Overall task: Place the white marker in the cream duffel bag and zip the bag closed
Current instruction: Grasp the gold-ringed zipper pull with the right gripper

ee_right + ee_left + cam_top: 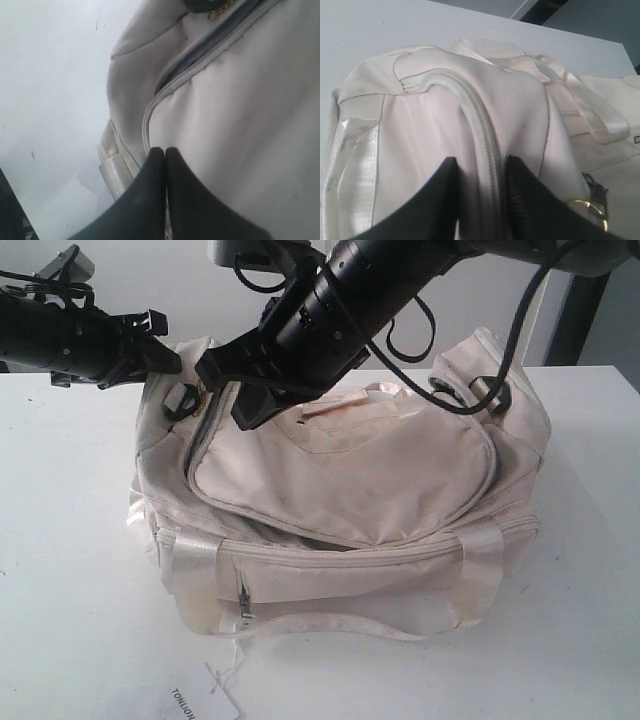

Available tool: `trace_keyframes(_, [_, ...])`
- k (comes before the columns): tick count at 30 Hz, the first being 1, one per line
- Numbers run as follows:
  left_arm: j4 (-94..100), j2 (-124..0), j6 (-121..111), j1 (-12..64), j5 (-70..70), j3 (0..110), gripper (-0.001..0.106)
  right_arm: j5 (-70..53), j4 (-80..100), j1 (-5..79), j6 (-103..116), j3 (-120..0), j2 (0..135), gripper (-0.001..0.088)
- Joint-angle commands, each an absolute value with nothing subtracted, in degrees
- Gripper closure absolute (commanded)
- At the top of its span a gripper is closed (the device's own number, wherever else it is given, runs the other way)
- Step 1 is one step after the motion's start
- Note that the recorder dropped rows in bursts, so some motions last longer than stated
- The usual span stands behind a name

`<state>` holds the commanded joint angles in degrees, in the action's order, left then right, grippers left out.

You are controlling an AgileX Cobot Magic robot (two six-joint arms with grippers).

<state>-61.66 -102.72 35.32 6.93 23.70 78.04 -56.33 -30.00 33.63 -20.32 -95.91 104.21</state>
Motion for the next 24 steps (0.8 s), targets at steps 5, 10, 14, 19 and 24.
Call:
trace_keyframes(5, [-61.8,-102.7,35.3,6.9,24.8,78.0,0.105,-52.3,-30.0,33.8,-19.7,-95.9,104.7,0.0868])
trace_keyframes(10, [-66.0,-102.7,34.3,5.4,30.5,78.0,0.105,-44.5,-30.0,33.8,-15.3,-95.9,104.7,0.0868])
trace_keyframes(14, [-71.2,-102.6,34.4,2.7,36.5,78.1,0.105,-38.3,-30.0,33.8,-11.9,-95.9,104.7,0.0868])
trace_keyframes(19, [-74.9,-102.6,34.5,1.3,39.1,78.1,0.105,-33.9,-30.2,34.3,-7.1,-95.9,105.6,0.0868])
trace_keyframes(24, [-75.9,-102.6,34.5,1.3,39.1,78.1,0.105,-32.3,-32.9,35.1,-7.0,-95.9,107.7,0.0868])
